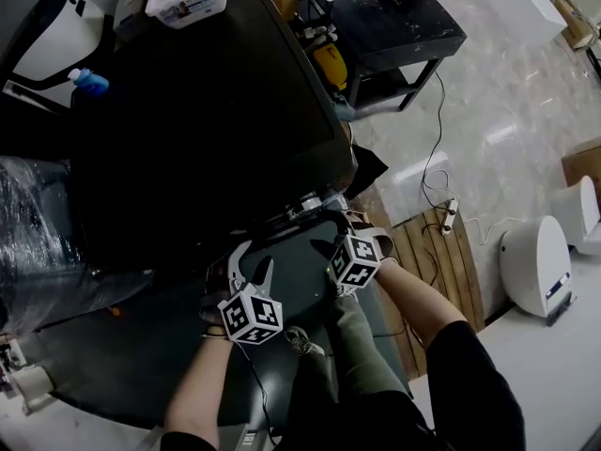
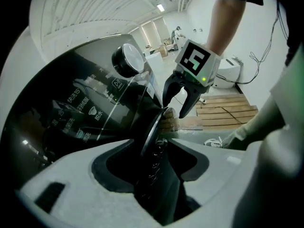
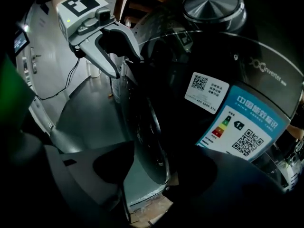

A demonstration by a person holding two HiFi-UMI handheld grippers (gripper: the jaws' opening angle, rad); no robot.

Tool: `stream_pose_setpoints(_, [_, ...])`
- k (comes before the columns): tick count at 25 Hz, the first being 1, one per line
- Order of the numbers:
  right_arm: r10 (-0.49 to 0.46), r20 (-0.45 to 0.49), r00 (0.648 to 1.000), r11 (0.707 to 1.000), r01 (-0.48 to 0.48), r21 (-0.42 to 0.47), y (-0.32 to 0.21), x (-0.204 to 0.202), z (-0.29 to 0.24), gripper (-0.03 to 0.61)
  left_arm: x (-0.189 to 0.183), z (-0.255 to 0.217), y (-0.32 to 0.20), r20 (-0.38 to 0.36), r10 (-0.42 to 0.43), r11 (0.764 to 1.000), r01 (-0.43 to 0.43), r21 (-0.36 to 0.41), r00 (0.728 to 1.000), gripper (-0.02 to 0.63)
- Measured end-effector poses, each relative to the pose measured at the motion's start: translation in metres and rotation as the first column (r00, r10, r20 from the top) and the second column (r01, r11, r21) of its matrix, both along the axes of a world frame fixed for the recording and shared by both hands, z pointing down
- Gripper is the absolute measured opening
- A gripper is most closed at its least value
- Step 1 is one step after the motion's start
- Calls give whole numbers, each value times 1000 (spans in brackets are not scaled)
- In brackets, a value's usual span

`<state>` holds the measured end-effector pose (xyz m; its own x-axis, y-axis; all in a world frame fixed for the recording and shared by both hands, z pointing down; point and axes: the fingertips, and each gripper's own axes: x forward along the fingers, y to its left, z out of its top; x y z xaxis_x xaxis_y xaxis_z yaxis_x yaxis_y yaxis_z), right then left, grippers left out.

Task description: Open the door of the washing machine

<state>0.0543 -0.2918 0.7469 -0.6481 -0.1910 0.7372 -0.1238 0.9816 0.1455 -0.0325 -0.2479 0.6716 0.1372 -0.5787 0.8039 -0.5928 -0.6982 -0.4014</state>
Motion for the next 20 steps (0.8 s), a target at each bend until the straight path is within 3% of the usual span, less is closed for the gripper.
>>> stream_pose_setpoints(8, [-94, -14, 995, 993, 94, 64, 1, -17, 4, 197, 0, 7, -8, 40, 22, 1000, -23, 13, 999, 215])
stream_pose_setpoints(12, [-87, -28, 996, 989, 90, 118, 0, -16, 7, 195, 1, 9, -9, 74, 42, 998, -45, 39, 996, 213])
stream_pose_setpoints(14, [-69, -40, 997, 988, 74, 138, -3, -16, 8, 160, 1, 7, -11, 84, 35, 998, -40, 50, 996, 191])
stream_pose_setpoints(15, [-60, -43, 997, 988, 65, 141, -4, -17, 8, 161, 0, 6, -12, 85, 27, 998, -32, 51, 996, 166])
stream_pose_setpoints(20, [-39, -42, 998, 991, 44, 129, -3, -18, 8, 156, -1, 6, -11, 84, 12, 999, -15, 35, 996, 156])
